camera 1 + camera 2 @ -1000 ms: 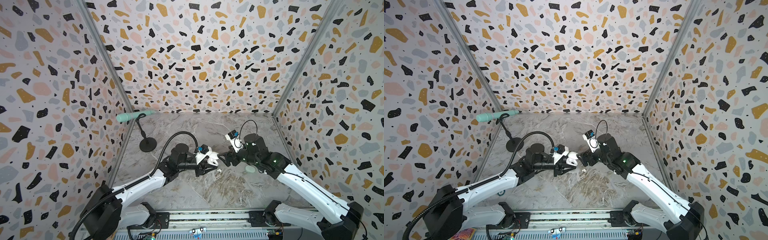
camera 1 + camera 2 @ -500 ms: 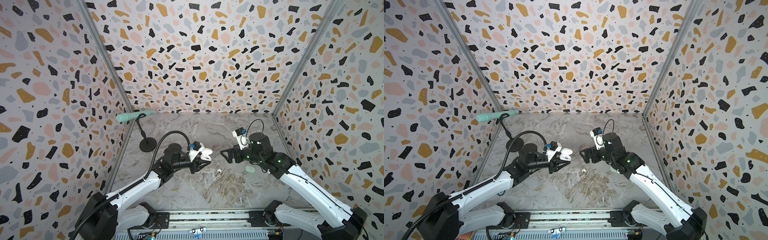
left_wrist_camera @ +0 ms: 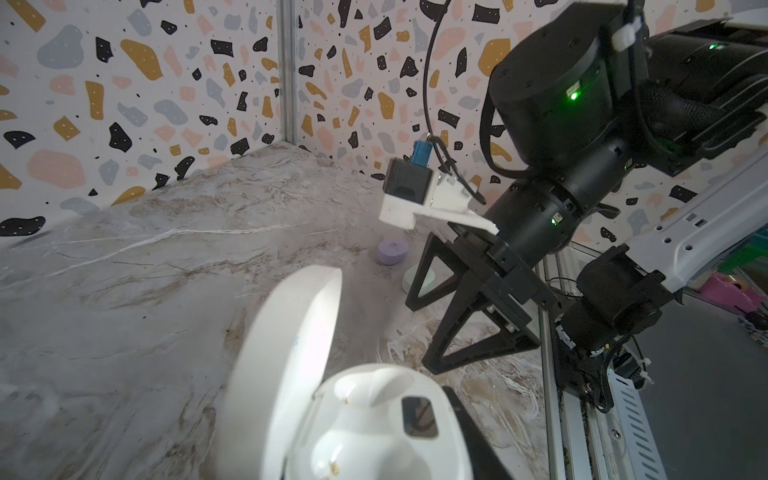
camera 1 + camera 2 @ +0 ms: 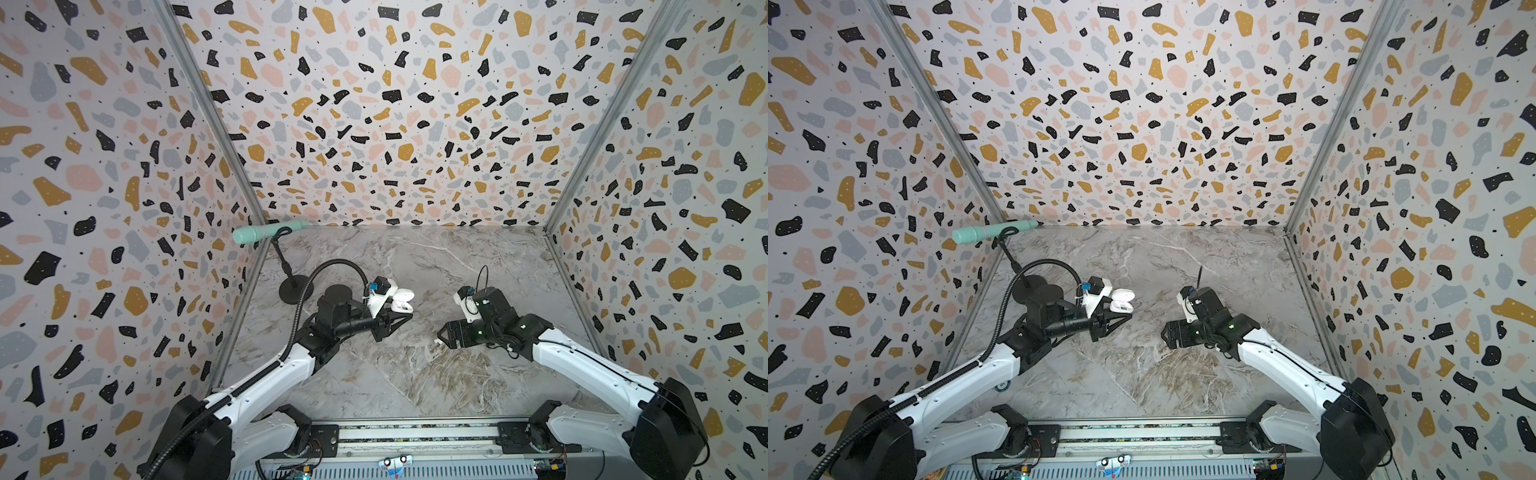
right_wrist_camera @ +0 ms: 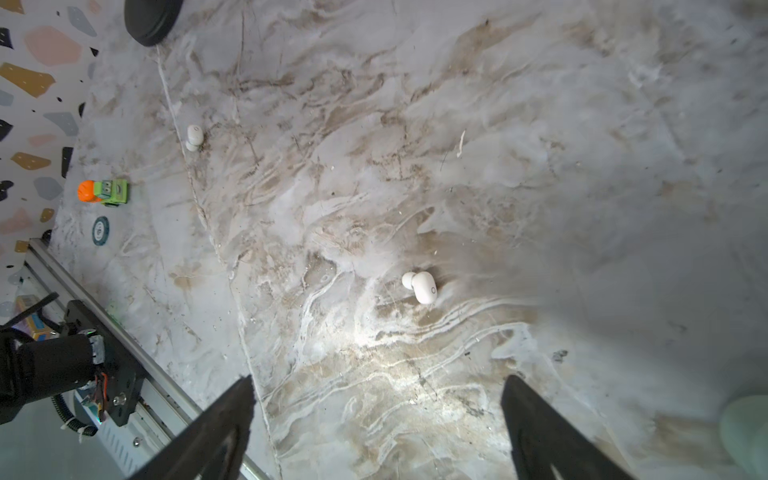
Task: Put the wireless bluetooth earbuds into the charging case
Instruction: 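Hold the open case with the left gripper while the right gripper moves toward the earbuds, then lower the open right gripper over the white earbud on the table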
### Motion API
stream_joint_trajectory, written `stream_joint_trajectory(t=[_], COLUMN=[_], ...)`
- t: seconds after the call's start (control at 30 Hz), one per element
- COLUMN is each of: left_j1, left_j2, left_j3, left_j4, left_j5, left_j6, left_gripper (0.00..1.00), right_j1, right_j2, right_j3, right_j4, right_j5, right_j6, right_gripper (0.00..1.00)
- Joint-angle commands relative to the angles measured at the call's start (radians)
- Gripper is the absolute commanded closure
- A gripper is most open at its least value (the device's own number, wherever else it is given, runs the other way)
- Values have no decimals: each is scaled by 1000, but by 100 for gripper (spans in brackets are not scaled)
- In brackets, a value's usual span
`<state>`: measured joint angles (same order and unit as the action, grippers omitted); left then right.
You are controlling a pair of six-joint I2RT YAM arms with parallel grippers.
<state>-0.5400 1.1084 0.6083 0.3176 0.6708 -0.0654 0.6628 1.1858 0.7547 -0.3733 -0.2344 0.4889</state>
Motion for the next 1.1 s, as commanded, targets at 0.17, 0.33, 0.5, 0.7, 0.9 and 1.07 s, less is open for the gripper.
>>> stream_joint_trajectory(t=[0.17,0.33,0.5,0.7,0.9,1.07], left_j1=[12,14,14,14,13,14], left_j2=[10,10,10,5,9,4], left_j3=[8,8,10,8,13,12], left_j4=[58,58,49,38,21,11], left_j5=[16,18,18,18,13,13], left_j6=[-9,-10,-4,1,14,18], left_gripper=[88,88,87,87,87,87], right_j1=[74,96,95,95,93,82], right_j2=[100,165,221,270,325,364], right_j3=[-47,-53,-52,-53,-19,21], right_j4=[136,159,186,233,241,229], right_j5=[-12,-3,-1,-2,30,44], right_j6=[143,172,192,210,217,211], right_gripper=[23,25,25,26,27,28])
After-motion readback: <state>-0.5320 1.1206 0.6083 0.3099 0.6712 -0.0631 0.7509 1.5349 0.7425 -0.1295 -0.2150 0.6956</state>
